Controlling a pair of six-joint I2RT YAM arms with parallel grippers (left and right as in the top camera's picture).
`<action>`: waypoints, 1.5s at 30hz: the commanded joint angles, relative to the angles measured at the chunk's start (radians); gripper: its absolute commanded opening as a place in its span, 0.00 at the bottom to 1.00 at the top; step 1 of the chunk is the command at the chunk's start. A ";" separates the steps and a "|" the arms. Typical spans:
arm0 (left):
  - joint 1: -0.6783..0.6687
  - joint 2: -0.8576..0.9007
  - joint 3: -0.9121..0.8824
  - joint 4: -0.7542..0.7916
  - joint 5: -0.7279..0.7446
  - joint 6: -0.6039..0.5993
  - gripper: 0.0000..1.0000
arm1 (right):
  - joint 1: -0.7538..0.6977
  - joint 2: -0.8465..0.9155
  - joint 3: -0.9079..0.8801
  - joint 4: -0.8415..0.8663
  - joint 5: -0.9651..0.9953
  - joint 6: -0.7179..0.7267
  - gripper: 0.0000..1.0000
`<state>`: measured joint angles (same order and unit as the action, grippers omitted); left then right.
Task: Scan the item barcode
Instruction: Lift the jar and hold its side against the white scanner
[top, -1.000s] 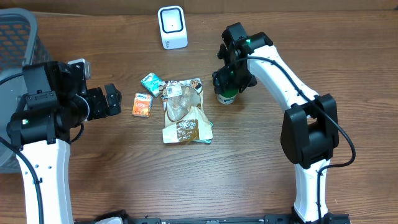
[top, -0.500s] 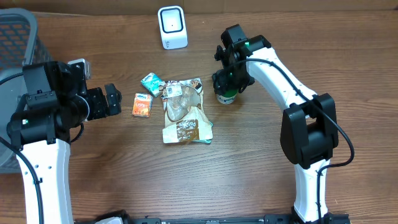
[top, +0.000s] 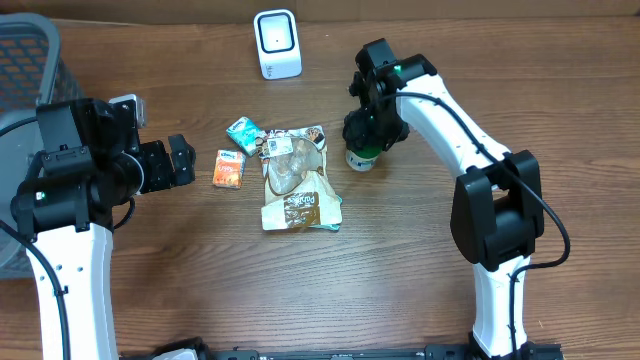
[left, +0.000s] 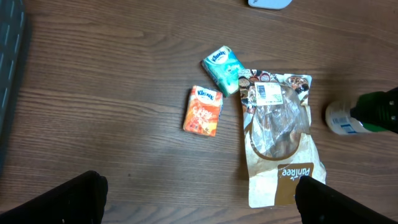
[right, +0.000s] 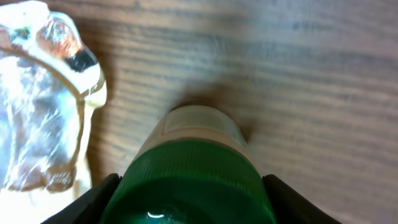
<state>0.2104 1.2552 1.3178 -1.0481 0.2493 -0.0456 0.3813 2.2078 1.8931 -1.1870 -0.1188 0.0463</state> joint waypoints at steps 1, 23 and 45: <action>0.005 0.002 0.013 0.001 -0.006 0.008 1.00 | -0.004 -0.020 0.137 -0.040 -0.136 0.040 0.47; 0.005 0.001 0.013 0.002 -0.006 0.008 1.00 | -0.186 -0.020 0.732 -0.206 -1.252 0.148 0.42; 0.005 0.002 0.013 0.002 -0.006 0.008 1.00 | -0.159 -0.019 0.731 -0.055 -0.578 0.248 0.36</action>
<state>0.2104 1.2552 1.3178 -1.0481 0.2493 -0.0456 0.1768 2.2105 2.5980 -1.2686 -0.9215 0.3382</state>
